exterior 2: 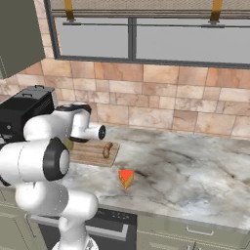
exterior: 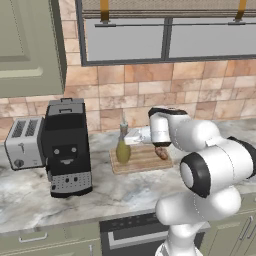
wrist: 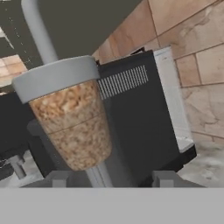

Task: Retrieve the reheated potato from the microwave, then place the potato, cheese, and condiment on the cutting board.

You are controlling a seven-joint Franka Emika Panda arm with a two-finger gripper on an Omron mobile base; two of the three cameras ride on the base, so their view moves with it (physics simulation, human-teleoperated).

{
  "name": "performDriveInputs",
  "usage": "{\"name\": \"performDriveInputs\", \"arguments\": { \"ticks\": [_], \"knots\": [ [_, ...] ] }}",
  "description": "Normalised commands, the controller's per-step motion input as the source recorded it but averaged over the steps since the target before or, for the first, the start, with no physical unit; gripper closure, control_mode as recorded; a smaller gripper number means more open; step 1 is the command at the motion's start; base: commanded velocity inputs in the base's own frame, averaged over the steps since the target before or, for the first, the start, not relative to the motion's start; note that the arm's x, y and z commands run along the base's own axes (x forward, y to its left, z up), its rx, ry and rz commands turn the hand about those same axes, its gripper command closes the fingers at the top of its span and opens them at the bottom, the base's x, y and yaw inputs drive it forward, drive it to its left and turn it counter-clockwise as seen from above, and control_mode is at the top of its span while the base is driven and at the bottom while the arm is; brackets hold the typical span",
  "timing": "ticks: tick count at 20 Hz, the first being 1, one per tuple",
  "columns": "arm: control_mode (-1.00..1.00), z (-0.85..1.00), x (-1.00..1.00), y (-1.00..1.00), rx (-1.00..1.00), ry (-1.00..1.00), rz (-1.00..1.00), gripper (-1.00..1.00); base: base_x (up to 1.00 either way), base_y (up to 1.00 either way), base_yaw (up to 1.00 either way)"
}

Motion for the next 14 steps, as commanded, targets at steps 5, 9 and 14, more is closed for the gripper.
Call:
{"name": "performDriveInputs", "arguments": {
  "ticks": [5,9,14],
  "knots": [
    [-1.00,-0.08,0.31,0.07,0.00,0.00,0.00,1.00,0.00,0.00,0.00],
    [-1.00,-0.10,0.28,-0.17,0.00,0.06,0.00,1.00,0.00,0.00,0.00],
    [-1.00,-0.01,0.15,-0.31,0.00,0.02,0.00,1.00,0.00,0.00,0.00]
  ]
}}
